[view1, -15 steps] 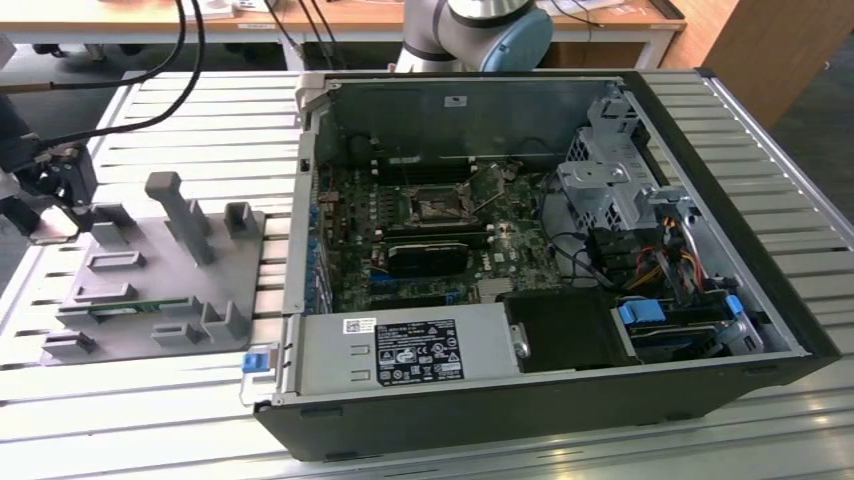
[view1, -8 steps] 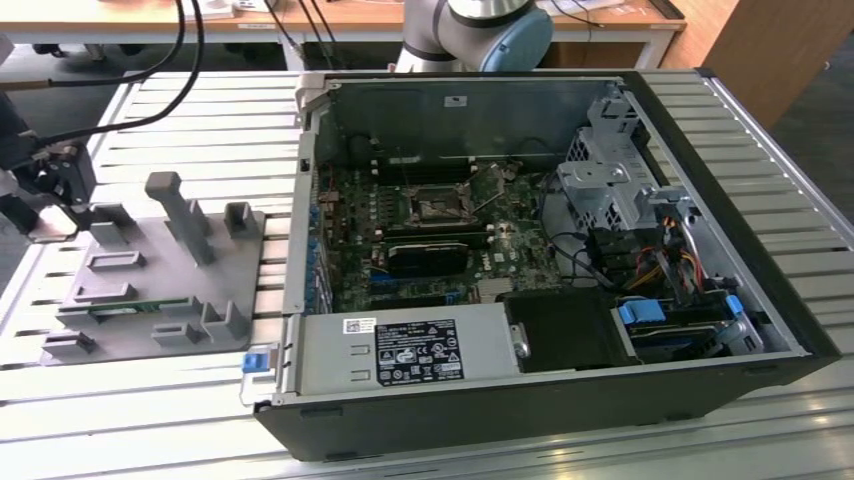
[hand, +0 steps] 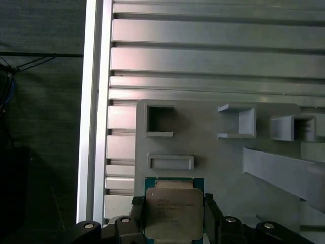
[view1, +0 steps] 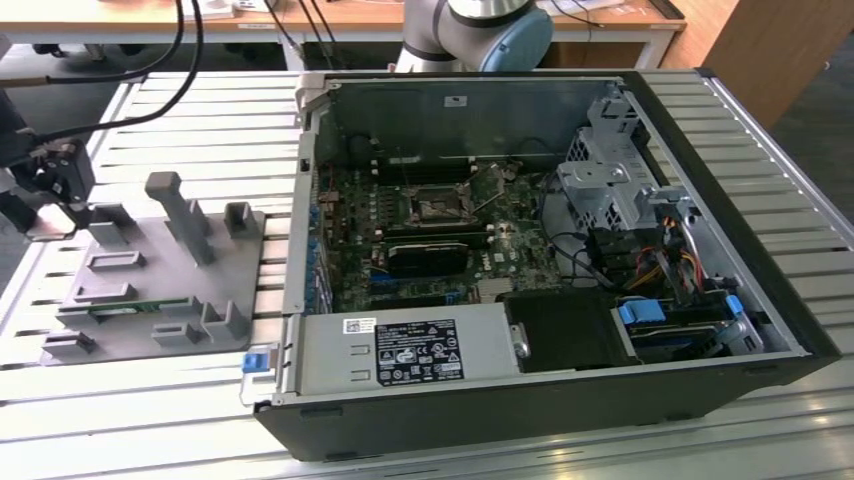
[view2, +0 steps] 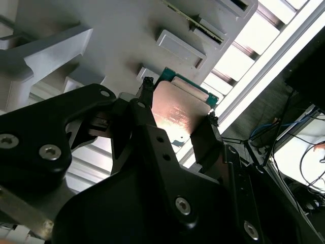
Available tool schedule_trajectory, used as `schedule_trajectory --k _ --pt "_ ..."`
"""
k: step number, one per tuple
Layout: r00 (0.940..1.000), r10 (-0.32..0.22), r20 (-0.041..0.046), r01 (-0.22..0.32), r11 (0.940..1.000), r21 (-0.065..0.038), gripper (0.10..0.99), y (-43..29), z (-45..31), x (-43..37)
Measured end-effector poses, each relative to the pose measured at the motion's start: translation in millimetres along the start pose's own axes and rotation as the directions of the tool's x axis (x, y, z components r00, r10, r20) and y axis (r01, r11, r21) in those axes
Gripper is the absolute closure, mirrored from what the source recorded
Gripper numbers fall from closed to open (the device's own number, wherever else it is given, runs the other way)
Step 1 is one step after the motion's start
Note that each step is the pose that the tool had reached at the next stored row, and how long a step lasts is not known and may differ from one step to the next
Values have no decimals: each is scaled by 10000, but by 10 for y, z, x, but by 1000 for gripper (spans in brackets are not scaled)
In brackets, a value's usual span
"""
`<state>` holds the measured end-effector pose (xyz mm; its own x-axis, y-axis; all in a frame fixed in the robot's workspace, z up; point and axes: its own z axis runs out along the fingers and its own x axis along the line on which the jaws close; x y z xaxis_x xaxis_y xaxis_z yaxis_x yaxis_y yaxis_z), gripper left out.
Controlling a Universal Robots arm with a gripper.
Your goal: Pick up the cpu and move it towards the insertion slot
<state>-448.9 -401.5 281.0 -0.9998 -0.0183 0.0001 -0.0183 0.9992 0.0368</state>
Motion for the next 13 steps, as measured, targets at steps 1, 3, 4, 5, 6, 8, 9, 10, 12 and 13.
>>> schedule_trajectory --k 1,3,4,5,6,8,9,10,12,13 --pt "10000 0 1 0 10000 0 541 0 -3 0" --pt "10000 0 0 0 10000 0 541 1 -11 0" --pt "10000 0 -1 0 10000 1 541 1 -16 0" --pt "10000 0 -1 0 10000 1 541 1 -22 0" --pt "10000 0 -1 0 10000 1 541 1 -27 0" --pt "10000 0 0 0 10000 0 541 2 -40 0" --pt "10000 0 0 0 10000 0 541 2 -46 0" --pt "10000 0 0 0 10000 0 541 3 -53 0" --pt "10000 0 0 0 10000 0 541 4 -68 0" --pt "10000 0 0 0 10000 0 541 4 -74 0"
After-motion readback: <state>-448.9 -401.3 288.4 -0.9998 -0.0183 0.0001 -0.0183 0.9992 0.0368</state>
